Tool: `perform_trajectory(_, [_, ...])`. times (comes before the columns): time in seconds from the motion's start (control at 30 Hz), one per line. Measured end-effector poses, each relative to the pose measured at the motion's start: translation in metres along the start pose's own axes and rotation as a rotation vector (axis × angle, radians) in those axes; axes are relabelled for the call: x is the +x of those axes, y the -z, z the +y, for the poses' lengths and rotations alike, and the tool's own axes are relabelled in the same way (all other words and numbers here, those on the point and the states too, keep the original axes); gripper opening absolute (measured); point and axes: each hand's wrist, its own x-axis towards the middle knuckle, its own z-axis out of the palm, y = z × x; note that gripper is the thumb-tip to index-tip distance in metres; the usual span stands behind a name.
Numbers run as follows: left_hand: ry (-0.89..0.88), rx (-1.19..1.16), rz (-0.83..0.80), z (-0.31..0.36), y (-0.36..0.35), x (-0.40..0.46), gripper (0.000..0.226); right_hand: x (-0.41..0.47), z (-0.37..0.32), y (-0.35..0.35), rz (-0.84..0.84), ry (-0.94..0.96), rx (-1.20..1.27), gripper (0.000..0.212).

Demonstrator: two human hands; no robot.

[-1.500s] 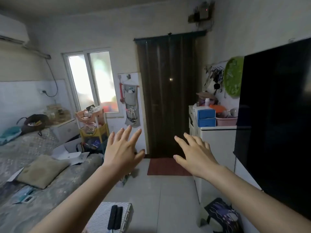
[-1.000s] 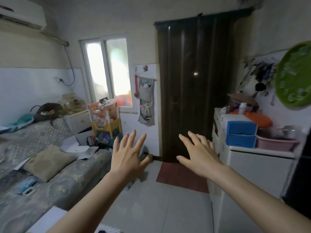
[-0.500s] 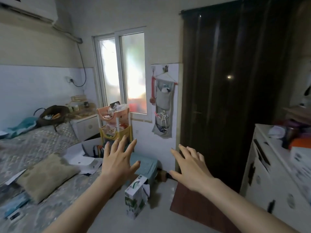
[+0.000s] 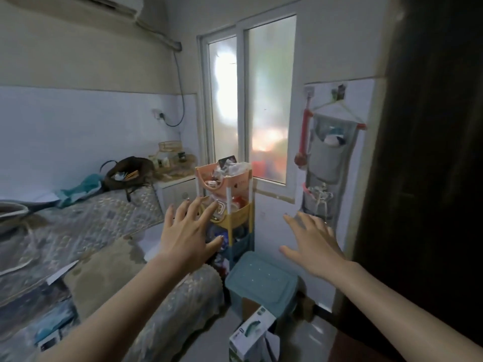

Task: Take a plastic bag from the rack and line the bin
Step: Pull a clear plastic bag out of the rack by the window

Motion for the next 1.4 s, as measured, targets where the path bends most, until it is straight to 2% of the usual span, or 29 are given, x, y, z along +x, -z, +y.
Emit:
perform_trajectory(0.17, [0.065, -0.090, -0.012, -0.005, -0.062, 0.102, 0.073, 0.139, 0.016, -0.024, 0.004, 0.083, 0.028, 0.071])
perform_trajectory(0.4, [0.100, -0.089, -0.062, -0.068, -0.152, 0.228, 0.073, 0.292, 0.021, -0.074, 0.046, 0.078, 0.071, 0.071])
perform_trajectory(0.57, [-0.004, -0.100, -0.024, -0.121, -0.218, 0.337, 0.075, 0.398, 0.008, -0.125, 0.095, 0.000, 0.094, 0.072])
perform_trajectory(0.77, [-0.117, -0.123, -0.062, -0.184, -0.285, 0.471, 0.074, 0.519, -0.009, -0.167, 0.132, -0.107, 0.120, 0.069])
perform_trajectory(1.03, [-0.205, -0.189, -0.195, -0.193, -0.391, 0.610, 0.073, 0.663, 0.018, -0.231, 0.145, -0.187, 0.084, 0.073])
perform_trajectory(1.23, [-0.151, -0.177, -0.210, -0.225, -0.480, 0.710, 0.076, 0.802, 0.060, -0.285, 0.091, -0.138, 0.098, 0.078])
perform_trajectory(1.4, [-0.094, -0.221, -0.343, -0.220, -0.546, 0.772, 0.078, 0.892, 0.106, -0.321, -0.115, -0.038, 0.020, 0.090])
